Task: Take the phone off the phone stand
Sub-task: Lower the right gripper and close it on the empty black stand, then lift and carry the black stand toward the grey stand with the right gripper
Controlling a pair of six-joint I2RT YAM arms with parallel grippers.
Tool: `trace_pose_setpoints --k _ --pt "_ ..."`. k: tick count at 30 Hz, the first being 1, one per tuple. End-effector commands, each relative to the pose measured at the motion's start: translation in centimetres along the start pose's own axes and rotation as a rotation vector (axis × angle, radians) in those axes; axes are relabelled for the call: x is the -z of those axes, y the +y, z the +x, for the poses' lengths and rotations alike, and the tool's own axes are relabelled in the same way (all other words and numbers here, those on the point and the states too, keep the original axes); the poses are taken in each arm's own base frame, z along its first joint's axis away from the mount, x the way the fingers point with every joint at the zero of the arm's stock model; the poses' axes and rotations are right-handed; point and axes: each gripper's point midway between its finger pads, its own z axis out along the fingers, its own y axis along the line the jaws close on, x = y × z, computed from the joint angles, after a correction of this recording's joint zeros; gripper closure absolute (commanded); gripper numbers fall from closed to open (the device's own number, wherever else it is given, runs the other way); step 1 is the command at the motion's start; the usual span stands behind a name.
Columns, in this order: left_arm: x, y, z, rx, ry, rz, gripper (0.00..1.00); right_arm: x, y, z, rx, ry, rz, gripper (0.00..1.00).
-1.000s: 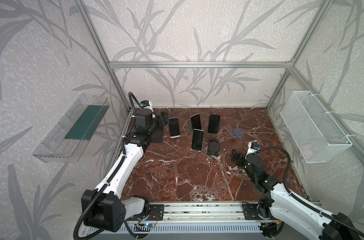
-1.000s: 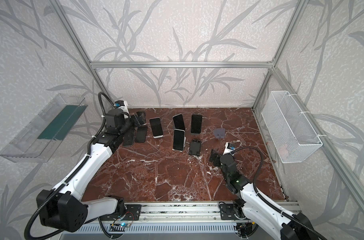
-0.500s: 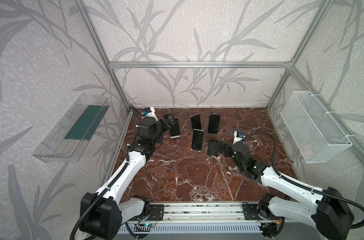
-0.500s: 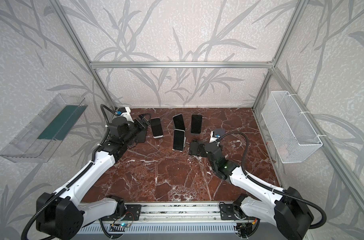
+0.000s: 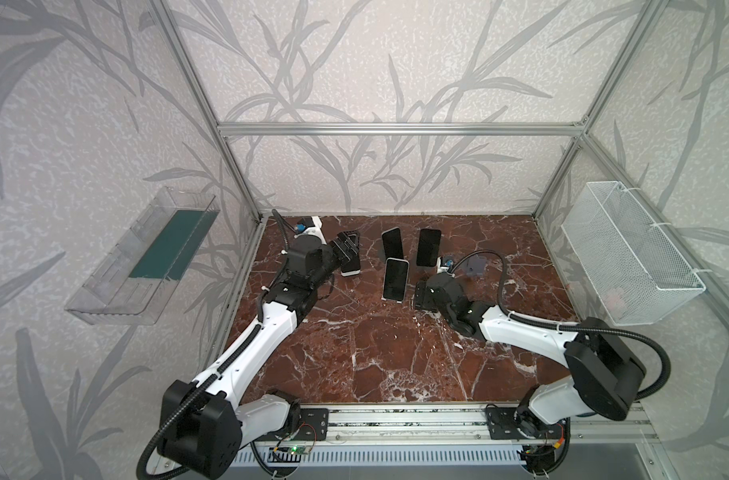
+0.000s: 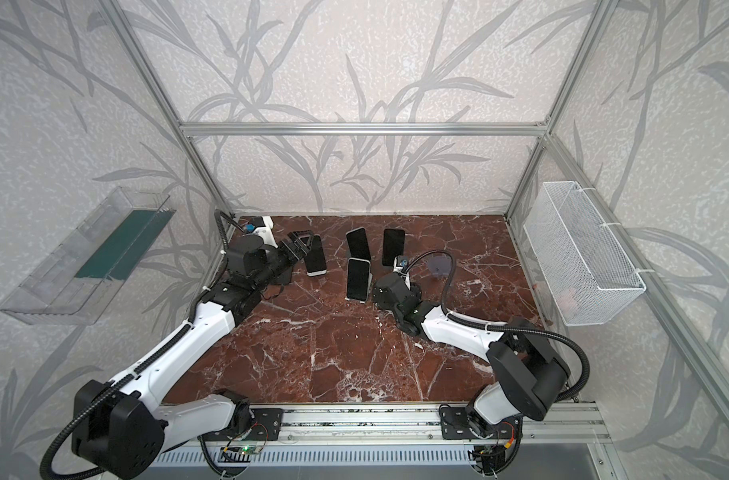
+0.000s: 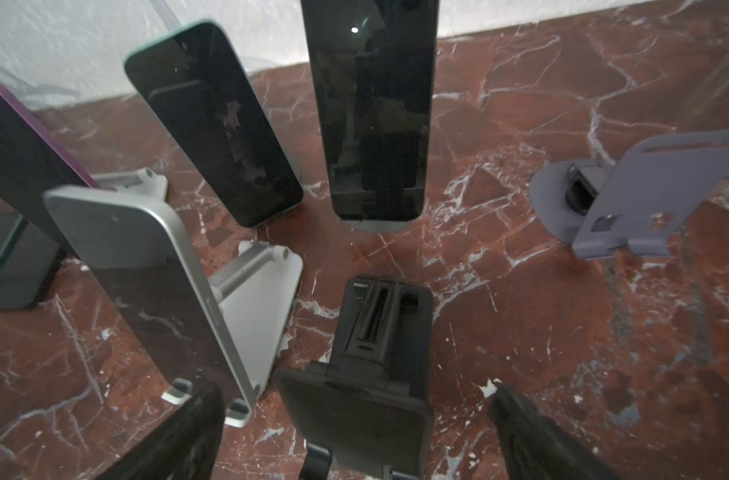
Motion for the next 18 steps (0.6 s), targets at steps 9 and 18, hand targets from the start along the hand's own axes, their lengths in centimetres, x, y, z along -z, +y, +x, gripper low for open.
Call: trace_pose_setpoints --k 9,18 --pt "1.2 -2.4 -1.2 -0.014 -0.026 0.066 0.18 -2.3 -1.6 1.8 -0.044 0.010 0.120 0.07" --pt "1.1 -2.4 -1.2 -0.038 -0.021 0.058 0.18 -2.7 -1.6 1.5 -0.065 -0.055 0.071 0.24"
